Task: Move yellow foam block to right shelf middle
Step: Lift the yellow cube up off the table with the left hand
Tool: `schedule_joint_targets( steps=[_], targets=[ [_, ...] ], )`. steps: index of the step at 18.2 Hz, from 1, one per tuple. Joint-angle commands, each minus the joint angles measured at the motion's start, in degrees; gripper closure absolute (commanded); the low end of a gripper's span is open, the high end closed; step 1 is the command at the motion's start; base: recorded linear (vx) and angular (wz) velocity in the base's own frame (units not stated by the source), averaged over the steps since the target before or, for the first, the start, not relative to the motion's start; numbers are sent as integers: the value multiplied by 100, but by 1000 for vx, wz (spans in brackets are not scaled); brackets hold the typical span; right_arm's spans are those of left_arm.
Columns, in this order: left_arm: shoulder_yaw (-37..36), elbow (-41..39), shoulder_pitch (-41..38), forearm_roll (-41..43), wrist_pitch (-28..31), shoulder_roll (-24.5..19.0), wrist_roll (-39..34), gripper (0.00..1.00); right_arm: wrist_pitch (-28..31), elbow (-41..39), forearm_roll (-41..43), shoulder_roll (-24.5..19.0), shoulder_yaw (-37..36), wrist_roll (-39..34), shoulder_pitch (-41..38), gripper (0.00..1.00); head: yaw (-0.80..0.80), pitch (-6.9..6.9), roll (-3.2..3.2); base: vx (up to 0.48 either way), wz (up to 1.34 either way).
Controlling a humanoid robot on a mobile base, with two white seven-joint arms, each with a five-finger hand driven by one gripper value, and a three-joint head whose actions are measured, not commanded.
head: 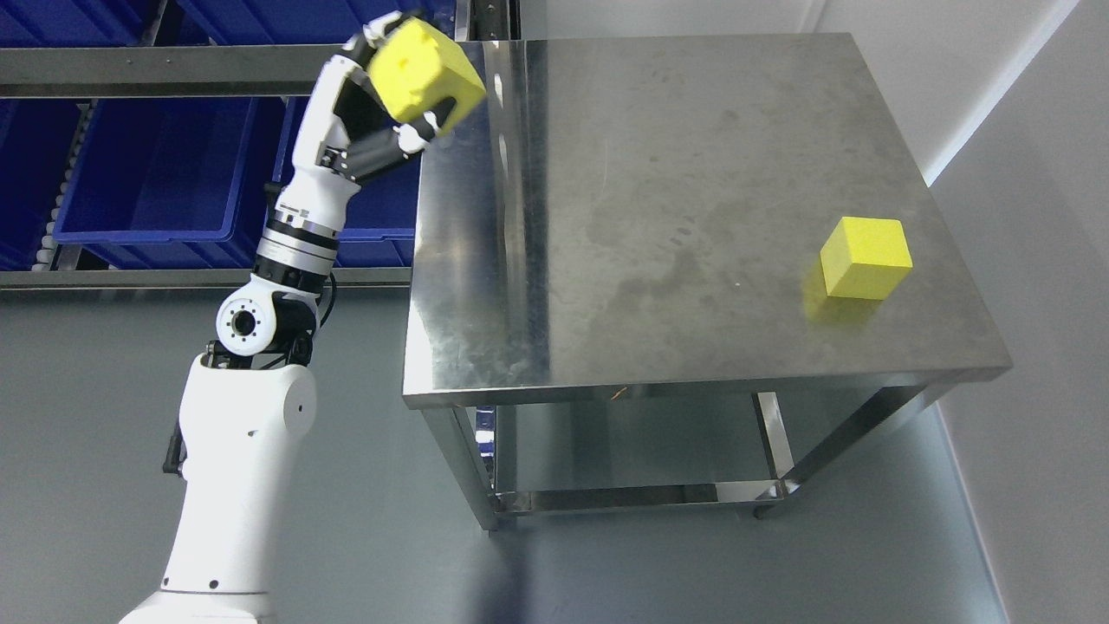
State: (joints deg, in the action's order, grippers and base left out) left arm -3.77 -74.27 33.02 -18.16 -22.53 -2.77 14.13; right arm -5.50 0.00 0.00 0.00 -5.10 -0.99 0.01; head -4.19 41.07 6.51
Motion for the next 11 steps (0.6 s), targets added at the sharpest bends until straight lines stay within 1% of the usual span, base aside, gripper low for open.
schedule_joint_targets(
  steps=[1,5,7,11],
  targets=[
    [421,-597,-251,-337,-182,177,-1498,74,-4,-100,0,100,0,-6,8,0,0,0,0,1,41],
    [395,-773,-1033,374,-156,177,-1396,74,-4,-100,0,100,0,-6,17,0,0,0,0,1,7],
    [395,-887,-1263,436,-121,177,-1150,74,-4,-100,0,100,0,-6,8,0,0,0,0,14,46],
    [482,-1134,-1413,437,266,177,-1114,74,-4,-100,0,100,0,-6,8,0,0,0,0,18,313]
  ],
)
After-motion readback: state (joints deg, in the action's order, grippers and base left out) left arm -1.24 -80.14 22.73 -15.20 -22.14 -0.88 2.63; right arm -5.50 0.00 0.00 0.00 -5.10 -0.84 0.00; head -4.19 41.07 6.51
